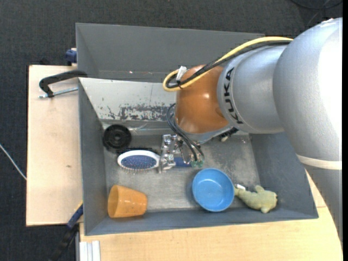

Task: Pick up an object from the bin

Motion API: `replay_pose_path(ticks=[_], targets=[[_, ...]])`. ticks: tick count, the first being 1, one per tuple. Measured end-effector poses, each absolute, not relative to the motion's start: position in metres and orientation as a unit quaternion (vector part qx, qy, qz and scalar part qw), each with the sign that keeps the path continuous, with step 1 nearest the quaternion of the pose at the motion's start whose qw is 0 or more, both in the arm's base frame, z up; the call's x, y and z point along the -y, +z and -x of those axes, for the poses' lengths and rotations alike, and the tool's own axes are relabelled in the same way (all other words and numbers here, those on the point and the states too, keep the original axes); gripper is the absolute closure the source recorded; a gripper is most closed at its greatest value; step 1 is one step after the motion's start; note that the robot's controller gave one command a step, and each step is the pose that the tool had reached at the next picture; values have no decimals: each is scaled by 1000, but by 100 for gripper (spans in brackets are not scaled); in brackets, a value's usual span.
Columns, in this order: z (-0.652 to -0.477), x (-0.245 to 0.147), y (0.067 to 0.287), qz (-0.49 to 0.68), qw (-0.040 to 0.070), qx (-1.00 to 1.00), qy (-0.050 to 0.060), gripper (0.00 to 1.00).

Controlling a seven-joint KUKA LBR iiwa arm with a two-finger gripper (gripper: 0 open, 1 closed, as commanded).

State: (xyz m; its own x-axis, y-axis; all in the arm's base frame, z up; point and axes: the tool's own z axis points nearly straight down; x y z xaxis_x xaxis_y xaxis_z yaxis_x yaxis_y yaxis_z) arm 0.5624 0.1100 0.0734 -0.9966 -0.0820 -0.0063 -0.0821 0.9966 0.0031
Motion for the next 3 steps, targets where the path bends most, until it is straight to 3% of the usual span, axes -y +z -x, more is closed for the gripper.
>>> replay_pose_path(ticks=[1, 2, 3], targets=[[-562, -110, 73, 41, 3, -999, 2, 0], [-562, -110, 73, 41, 3, -999, 2, 100], [-562, -110, 72, 41, 3, -999, 2, 0]])
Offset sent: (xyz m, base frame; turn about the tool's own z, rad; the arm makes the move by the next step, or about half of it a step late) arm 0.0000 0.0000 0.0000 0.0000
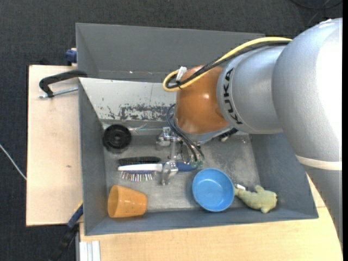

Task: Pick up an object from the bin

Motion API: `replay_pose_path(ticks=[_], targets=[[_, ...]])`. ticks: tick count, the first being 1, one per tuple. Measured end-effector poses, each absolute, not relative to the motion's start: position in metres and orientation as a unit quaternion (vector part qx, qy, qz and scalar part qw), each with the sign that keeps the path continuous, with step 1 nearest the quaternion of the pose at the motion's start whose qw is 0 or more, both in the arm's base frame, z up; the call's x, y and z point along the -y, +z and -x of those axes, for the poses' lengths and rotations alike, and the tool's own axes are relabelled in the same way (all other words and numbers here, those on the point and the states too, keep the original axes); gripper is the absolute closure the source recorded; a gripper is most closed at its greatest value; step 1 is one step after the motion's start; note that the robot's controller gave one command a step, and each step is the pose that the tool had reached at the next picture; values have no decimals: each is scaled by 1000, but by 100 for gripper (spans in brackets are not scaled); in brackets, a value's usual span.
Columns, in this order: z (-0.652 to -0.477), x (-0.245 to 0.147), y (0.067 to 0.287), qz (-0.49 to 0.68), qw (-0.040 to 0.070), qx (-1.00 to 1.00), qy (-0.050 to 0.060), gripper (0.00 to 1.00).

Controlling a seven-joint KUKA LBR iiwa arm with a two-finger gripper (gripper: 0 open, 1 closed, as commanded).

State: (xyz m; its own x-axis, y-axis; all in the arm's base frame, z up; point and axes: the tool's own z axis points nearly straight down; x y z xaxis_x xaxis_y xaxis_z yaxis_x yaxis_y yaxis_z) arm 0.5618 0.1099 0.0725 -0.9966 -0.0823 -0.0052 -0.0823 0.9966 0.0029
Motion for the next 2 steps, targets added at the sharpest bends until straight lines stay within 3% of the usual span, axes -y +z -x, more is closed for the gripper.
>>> replay_pose_path(ticks=[1, 2], targets=[[-563, -109, 74, 41, 3, -999, 1, 100], [-558, -94, 175, 43, 6, -999, 1, 100]])
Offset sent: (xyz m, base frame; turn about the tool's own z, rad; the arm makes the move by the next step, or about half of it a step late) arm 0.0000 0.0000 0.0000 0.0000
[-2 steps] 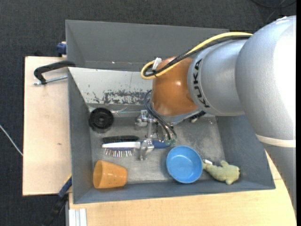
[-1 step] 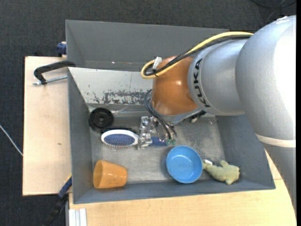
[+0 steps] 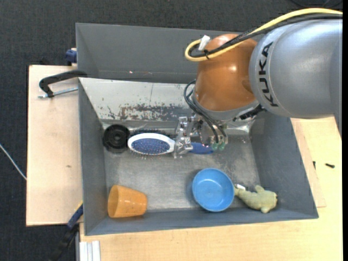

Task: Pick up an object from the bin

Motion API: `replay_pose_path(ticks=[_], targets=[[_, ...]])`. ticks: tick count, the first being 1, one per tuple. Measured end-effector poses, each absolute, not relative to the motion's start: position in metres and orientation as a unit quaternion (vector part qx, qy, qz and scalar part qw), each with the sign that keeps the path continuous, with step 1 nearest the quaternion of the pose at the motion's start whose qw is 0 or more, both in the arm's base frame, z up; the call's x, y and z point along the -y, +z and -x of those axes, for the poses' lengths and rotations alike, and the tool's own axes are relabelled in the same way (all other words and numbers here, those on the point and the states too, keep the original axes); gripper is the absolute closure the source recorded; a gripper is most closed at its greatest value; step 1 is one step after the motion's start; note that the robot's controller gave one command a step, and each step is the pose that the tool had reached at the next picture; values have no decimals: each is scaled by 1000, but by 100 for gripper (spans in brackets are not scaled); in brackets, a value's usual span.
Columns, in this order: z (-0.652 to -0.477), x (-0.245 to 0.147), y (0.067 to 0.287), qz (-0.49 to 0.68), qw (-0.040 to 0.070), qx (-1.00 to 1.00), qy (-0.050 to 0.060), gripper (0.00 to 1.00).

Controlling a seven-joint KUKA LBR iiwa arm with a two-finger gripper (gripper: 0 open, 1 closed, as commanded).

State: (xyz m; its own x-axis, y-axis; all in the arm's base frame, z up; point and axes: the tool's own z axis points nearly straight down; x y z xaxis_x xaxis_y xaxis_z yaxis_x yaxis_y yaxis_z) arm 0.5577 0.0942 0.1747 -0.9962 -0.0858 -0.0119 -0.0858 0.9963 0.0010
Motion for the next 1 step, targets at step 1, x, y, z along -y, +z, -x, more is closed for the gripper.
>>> replay_pose_path(ticks=[1], targets=[[-561, -99, 255, 33, 7, -999, 1, 100]])
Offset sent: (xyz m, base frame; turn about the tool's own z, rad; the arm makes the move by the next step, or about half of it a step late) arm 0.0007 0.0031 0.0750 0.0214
